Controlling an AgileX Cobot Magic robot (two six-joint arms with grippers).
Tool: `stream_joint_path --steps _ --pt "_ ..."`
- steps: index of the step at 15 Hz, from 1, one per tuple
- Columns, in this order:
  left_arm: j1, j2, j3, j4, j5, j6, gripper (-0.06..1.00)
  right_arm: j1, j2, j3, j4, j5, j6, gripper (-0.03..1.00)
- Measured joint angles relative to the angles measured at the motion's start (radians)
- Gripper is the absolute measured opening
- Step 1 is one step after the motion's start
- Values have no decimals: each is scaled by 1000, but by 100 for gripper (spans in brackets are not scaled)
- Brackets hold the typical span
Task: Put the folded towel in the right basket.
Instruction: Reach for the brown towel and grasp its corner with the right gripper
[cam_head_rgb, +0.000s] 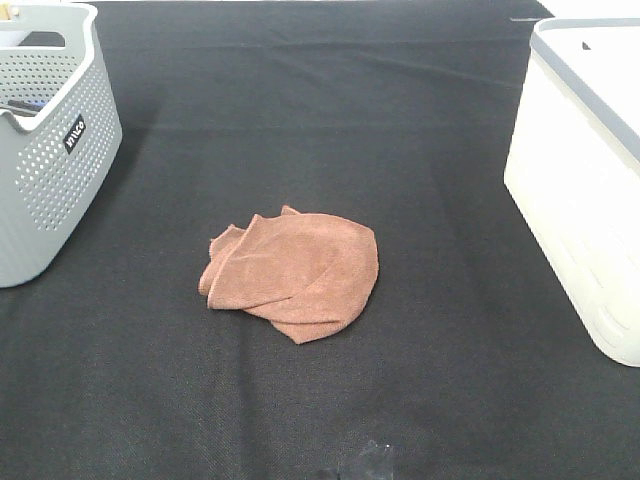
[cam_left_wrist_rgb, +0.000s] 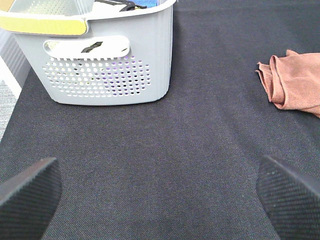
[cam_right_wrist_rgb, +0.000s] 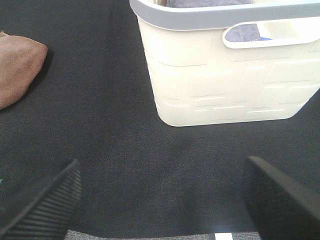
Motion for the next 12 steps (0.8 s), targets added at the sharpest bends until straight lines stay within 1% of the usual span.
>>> stream_joint_path --steps 12 --pt "0 0 0 0 0 0 99 0 0 0 0 0 0 85"
